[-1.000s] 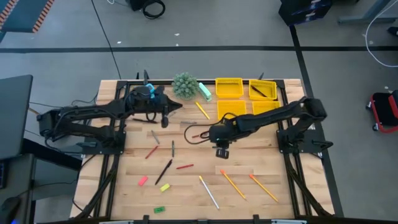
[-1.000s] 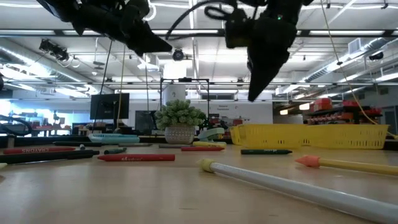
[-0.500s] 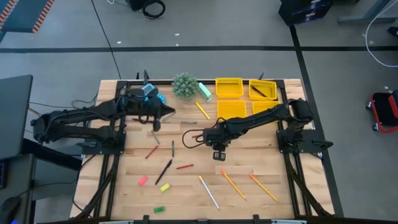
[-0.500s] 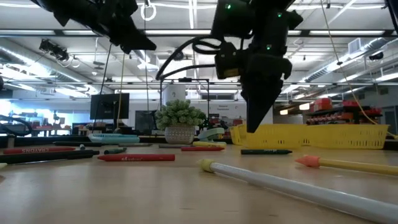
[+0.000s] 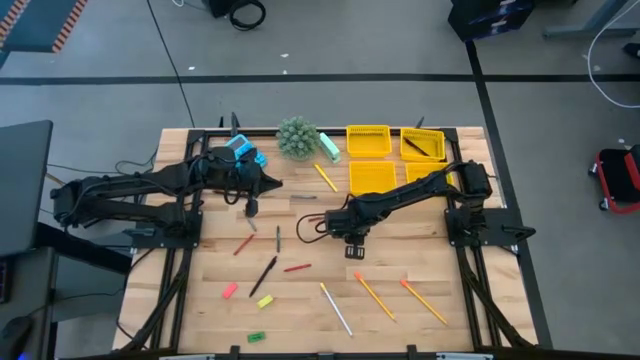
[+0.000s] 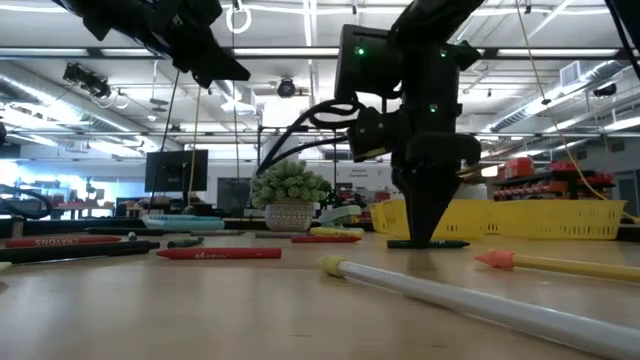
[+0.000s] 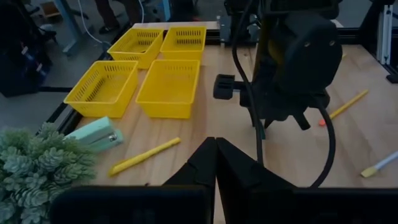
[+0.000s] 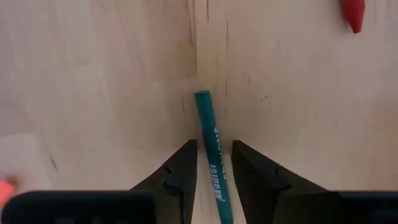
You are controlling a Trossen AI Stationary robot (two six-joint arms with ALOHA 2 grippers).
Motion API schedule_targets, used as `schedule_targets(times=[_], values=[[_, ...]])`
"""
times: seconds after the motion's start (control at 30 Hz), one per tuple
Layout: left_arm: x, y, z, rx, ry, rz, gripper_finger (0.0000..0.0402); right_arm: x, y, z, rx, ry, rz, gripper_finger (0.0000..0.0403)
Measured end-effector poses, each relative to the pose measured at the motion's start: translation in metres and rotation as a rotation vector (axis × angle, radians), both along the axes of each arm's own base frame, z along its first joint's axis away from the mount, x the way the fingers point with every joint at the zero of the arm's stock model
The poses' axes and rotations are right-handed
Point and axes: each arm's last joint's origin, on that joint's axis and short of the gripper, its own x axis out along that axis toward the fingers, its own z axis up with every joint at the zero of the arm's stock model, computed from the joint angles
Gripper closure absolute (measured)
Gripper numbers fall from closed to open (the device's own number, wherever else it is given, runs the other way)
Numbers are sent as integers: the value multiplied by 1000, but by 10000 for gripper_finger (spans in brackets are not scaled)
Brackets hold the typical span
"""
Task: Sort crayons/erasers/pens/pencils in bins
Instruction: Put the right green crayon into the bottom left yellow bin
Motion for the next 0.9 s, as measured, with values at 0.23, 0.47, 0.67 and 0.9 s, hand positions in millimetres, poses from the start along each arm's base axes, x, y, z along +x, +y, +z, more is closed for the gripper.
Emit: schedule_targets(times=[0.23, 0.47, 0.67, 0.9], values=[[0, 0, 0, -11, -1, 4, 381, -1, 0, 0, -4, 14, 12, 320], [0, 0, 0, -8, -1, 3, 388, -1, 0, 0, -4, 15, 12, 340], [0, 0, 0, -7, -1, 3, 377, -2, 0, 0, -5, 17, 12, 352], [0, 0, -1, -9, 6, 3, 382, -3, 0, 0, -7, 25, 12, 359]])
